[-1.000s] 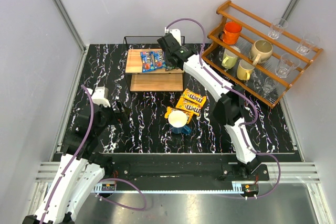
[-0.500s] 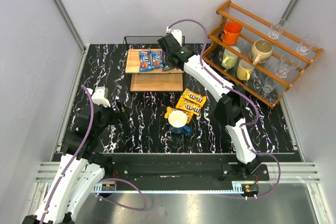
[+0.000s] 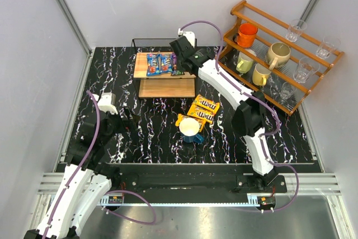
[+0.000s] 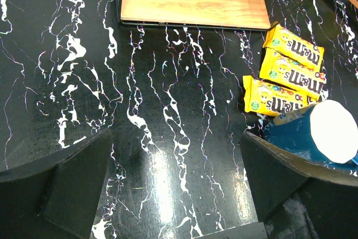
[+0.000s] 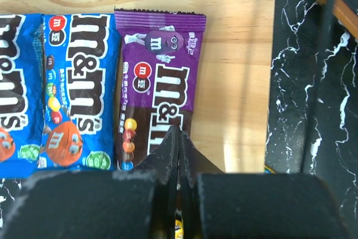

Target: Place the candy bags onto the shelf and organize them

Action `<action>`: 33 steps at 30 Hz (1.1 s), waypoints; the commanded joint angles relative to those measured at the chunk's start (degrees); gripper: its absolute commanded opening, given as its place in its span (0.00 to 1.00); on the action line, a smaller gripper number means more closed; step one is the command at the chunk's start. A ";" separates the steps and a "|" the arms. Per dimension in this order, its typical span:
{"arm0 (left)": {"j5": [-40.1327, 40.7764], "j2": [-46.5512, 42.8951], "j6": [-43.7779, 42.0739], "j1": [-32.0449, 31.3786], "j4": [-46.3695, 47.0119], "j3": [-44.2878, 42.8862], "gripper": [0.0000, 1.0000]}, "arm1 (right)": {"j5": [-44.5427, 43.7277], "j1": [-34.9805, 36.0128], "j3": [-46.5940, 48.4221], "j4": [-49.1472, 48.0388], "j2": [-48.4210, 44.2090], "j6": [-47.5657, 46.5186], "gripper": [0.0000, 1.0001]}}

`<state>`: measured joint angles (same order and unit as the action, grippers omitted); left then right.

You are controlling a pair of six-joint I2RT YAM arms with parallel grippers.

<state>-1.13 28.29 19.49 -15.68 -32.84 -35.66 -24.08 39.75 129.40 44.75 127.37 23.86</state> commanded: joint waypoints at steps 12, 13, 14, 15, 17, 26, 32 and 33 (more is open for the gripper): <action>-0.19 0.01 -0.33 -0.14 3.22 -1.17 0.99 | 3.17 0.51 -35.85 -29.09 -39.63 -9.36 0.04; -0.19 0.01 -0.33 -0.05 3.22 -1.17 0.99 | 0.63 0.59 -43.37 -30.15 -45.05 -8.22 0.11; -0.28 0.09 -0.33 -0.05 3.22 -1.17 0.99 | -0.17 0.51 -46.84 -31.21 -47.63 -7.52 0.18; -0.28 0.18 -0.33 -0.05 3.31 -1.17 0.99 | -0.62 0.59 -50.01 -31.22 -49.92 -6.29 0.34; -0.45 0.18 -0.33 -0.05 3.31 -1.25 0.99 | -0.71 0.42 -58.19 -29.82 -55.72 -4.53 0.47; -0.02 0.53 -0.41 -0.14 3.05 -1.25 0.99 | 1.75 0.33 -80.96 -25.33 -66.46 5.67 0.76; -0.10 0.80 -0.41 -0.14 3.05 -1.43 0.99 | 15.35 -4.93 -88.61 -30.58 -65.32 9.36 0.82; -0.10 0.71 -0.41 -0.14 3.05 -1.34 0.99 | 20.33 -5.20 -90.62 -32.60 -64.80 9.10 0.81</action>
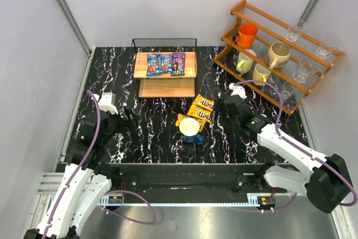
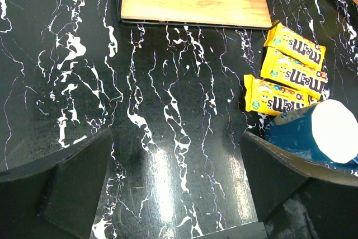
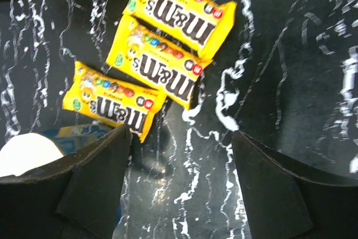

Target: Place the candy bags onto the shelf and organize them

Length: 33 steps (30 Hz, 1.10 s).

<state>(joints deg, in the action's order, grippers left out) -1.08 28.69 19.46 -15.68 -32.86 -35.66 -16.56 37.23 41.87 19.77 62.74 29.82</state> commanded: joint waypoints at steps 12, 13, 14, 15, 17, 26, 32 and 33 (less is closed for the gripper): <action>-0.23 0.49 -0.39 -0.14 3.07 -1.34 0.99 | 34.92 -2.69 -5.83 -24.25 2.65 0.15 0.72; -0.15 0.49 -0.39 -0.14 3.07 -1.34 0.99 | 35.01 -2.69 -5.74 -24.08 2.82 0.06 0.71; -0.15 0.41 -0.39 -0.14 3.07 -1.34 0.99 | 34.84 -2.69 -5.57 -23.73 2.83 -0.11 0.71; -0.15 0.49 -0.39 -0.14 3.07 -1.34 0.99 | 34.92 -2.69 -5.39 -23.38 2.91 -0.12 0.70; -0.24 0.41 -0.39 -0.14 3.07 -1.34 0.99 | 35.01 -2.69 -5.30 -22.85 2.91 -0.47 0.68; -0.67 0.84 -0.48 -0.14 3.24 -1.25 0.99 | 13.66 -2.69 -1.80 -11.27 -1.56 1.01 0.71; -5.07 3.74 -1.45 -0.14 3.86 -2.31 0.99 | -2.34 -3.65 1.90 3.34 -0.53 7.44 0.76; -5.24 4.09 -1.18 -0.14 4.03 -2.22 0.99 | -1.47 -5.14 1.73 3.26 0.27 7.70 0.77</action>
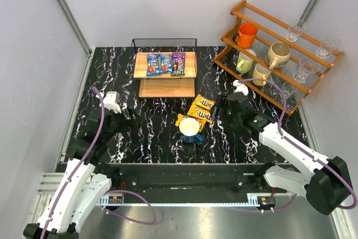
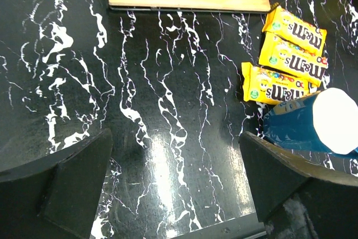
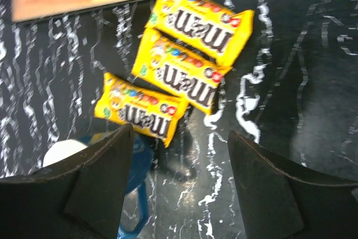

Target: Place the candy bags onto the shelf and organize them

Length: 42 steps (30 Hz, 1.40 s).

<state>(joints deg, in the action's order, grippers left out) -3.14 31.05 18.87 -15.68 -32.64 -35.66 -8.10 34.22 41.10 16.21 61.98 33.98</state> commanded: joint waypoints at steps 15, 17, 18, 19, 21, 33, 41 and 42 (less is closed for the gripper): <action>-2.05 -0.55 -0.68 -0.14 3.20 -1.52 0.99 | 12.75 -9.52 -4.28 -23.85 19.58 2.32 0.62; -1.88 -0.64 -0.59 -0.14 3.11 -1.43 0.99 | 13.19 -9.78 -4.10 -25.95 21.60 2.85 0.59; -1.87 -0.72 -0.59 -0.14 3.11 -1.43 0.99 | 13.20 -9.87 -3.66 -26.31 23.00 3.11 0.57; -1.79 -0.73 -0.59 -0.14 3.11 -1.43 0.99 | 13.20 -9.96 -3.40 -26.75 23.54 3.37 0.55; -1.61 -0.90 -0.59 -0.23 3.11 -1.43 0.99 | 13.46 -10.05 -3.13 -27.28 25.46 3.72 0.51; -1.52 -0.90 -0.42 -0.23 3.20 -1.34 0.99 | 13.12 -10.40 -3.49 -26.76 16.02 3.21 0.00; -1.44 -1.08 -0.33 -0.31 3.29 -1.34 0.99 | 12.40 -10.40 0.99 -16.65 0.00 -1.63 0.00; -1.52 -1.16 -0.33 -0.23 3.29 -1.34 0.99 | 12.67 -10.40 1.35 -14.56 -1.93 -1.89 0.00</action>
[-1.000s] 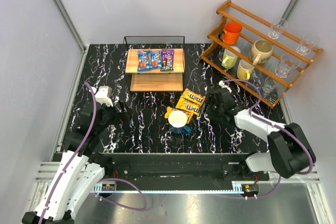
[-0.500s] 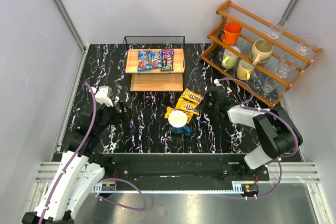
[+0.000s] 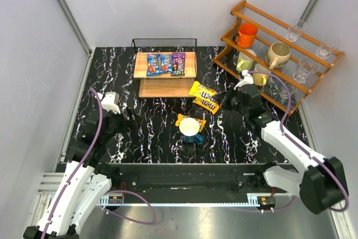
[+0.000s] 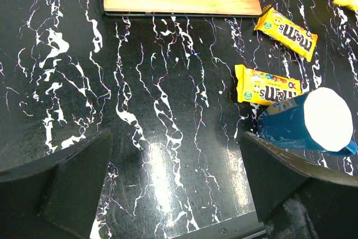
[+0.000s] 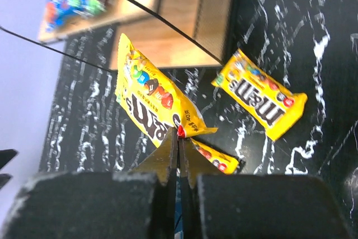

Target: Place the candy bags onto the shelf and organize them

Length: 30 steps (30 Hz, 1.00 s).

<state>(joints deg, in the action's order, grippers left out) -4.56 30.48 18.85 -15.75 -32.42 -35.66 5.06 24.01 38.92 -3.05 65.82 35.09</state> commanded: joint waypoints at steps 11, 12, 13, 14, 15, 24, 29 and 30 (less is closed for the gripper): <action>-0.19 -0.95 -0.22 -0.25 3.25 -1.26 0.99 | 2.51 3.93 8.10 8.76 -8.08 -3.09 0.00; -0.19 -1.12 -0.22 -0.25 3.25 -1.25 0.99 | -1.24 7.59 9.76 9.37 -6.77 -3.62 0.00; -0.10 -1.21 -0.22 -0.25 3.25 -1.25 0.99 | -2.85 9.11 10.65 10.25 -5.89 -3.97 0.00; -0.10 -1.39 -0.22 -0.25 3.33 -1.25 0.99 | -3.91 10.86 11.52 10.52 -4.92 -4.15 0.00; -0.01 -1.47 -0.13 -0.25 3.33 -1.25 0.99 | -4.79 13.14 12.93 10.52 -2.65 -3.72 0.00; 1.47 -2.62 0.31 -0.25 3.25 -1.17 0.99 | -14.71 22.39 18.12 4.30 11.42 2.08 0.00; 4.29 -3.93 1.10 -0.25 2.54 -1.25 0.99 | -20.08 25.99 26.09 3.49 21.25 3.67 0.00; 5.95 -4.20 1.27 -0.25 2.45 -1.25 0.99 | -20.52 26.35 27.69 3.92 22.76 3.49 0.00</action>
<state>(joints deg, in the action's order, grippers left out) -2.83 27.57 19.09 -15.86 -32.45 -35.66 -8.71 48.14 57.78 5.06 83.74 36.95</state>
